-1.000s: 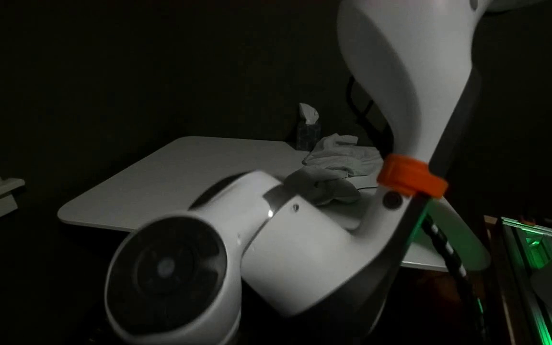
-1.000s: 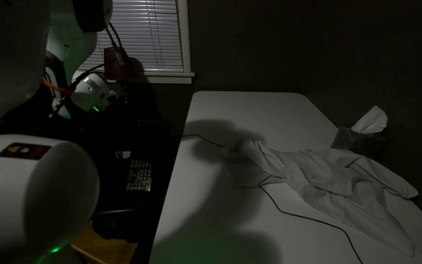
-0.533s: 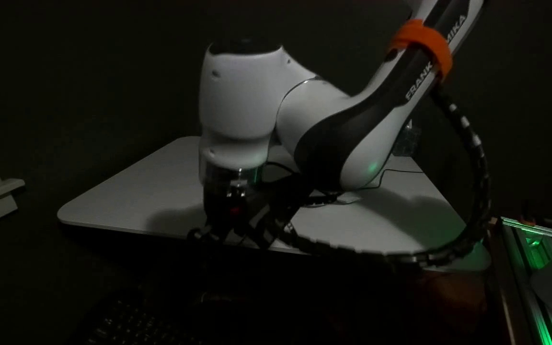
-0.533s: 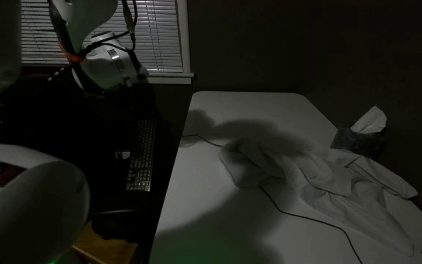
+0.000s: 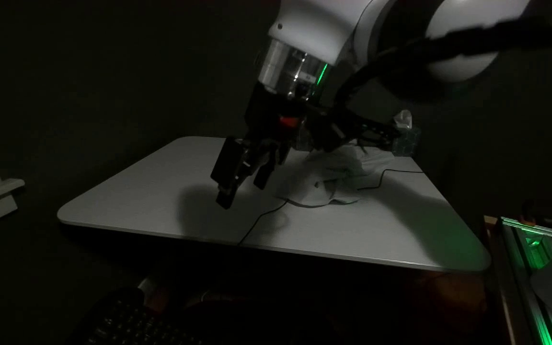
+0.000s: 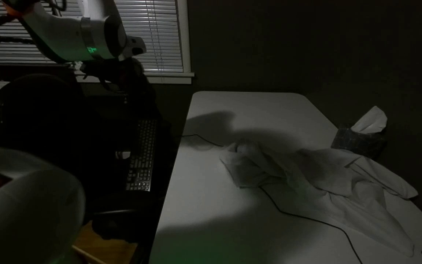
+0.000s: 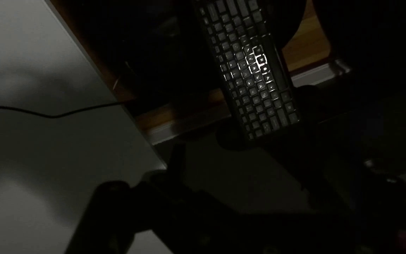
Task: Move the keyboard forwards then put it on the seat of the black chair.
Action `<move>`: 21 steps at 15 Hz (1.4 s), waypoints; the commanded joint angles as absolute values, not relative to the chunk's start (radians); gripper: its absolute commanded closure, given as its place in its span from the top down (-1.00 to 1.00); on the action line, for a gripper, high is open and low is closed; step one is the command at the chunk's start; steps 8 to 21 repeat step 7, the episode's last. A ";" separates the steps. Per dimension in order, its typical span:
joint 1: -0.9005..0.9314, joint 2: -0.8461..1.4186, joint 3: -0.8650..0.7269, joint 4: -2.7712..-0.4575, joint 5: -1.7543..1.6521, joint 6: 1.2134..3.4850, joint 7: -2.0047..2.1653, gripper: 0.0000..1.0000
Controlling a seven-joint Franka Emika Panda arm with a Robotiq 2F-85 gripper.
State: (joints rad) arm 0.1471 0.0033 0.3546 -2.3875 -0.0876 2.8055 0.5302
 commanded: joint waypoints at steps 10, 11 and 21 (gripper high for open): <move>0.152 -0.298 0.304 -2.477 -0.057 2.562 0.467 1.00; 0.152 -0.298 0.304 -2.477 -0.057 2.562 0.467 1.00; 0.152 -0.298 0.304 -2.477 -0.057 2.562 0.467 1.00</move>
